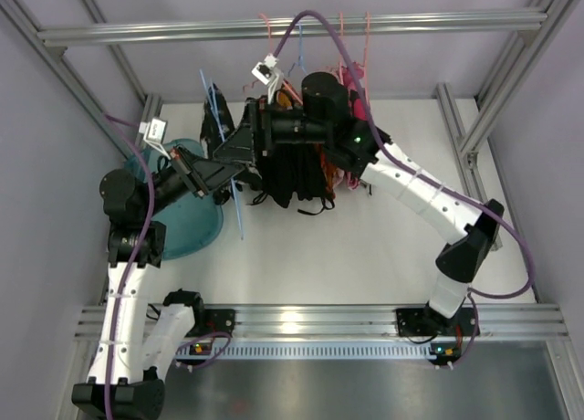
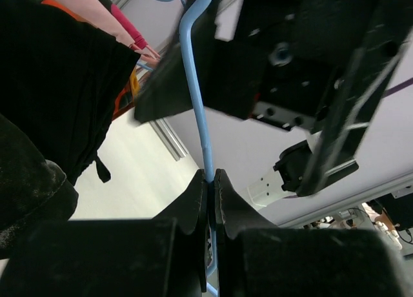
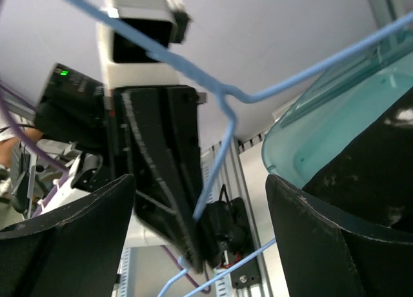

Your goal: Remove the trousers from the hanger

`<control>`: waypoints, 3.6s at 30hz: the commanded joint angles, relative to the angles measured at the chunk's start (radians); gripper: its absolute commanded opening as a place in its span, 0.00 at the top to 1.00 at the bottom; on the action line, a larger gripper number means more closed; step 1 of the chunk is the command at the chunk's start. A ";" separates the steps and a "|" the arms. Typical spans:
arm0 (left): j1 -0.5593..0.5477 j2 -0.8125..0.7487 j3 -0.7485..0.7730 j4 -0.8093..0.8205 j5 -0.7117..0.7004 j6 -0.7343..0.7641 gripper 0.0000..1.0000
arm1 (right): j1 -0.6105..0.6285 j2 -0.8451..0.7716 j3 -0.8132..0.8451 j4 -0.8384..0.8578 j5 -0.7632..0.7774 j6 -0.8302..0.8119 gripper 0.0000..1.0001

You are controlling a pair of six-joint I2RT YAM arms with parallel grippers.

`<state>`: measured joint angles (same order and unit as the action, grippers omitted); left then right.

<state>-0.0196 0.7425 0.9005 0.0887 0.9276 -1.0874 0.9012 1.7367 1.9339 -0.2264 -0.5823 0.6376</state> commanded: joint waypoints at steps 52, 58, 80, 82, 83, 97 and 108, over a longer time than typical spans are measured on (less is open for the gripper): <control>0.007 -0.548 -0.195 -0.704 -0.259 1.454 0.11 | 0.062 -0.043 0.155 0.208 -0.027 0.306 1.00; 0.007 -0.513 -0.238 -0.549 -0.320 1.379 0.10 | 0.082 -0.020 0.180 0.203 -0.008 0.315 1.00; 0.007 -0.410 -0.258 -0.321 -0.398 1.187 0.01 | 0.104 0.017 0.206 0.190 0.025 0.313 1.00; 0.006 -0.391 -0.253 -0.294 -0.424 1.155 0.01 | 0.107 0.018 0.203 0.190 0.025 0.313 1.00; 0.007 -0.385 -0.255 -0.282 -0.430 1.143 0.02 | 0.107 0.021 0.204 0.193 0.025 0.316 1.00; 0.007 -0.393 -0.267 -0.230 -0.403 1.035 0.01 | 0.108 0.047 0.214 0.202 0.022 0.336 1.00; 0.006 -0.327 -0.236 -0.222 -0.426 1.066 0.17 | 0.123 0.066 0.231 0.202 0.027 0.330 1.00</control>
<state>-0.0158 0.4103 0.6285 -0.2321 0.5087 -0.0368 0.9905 1.8286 2.0666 -0.2016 -0.5388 0.9901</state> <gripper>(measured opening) 0.919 0.027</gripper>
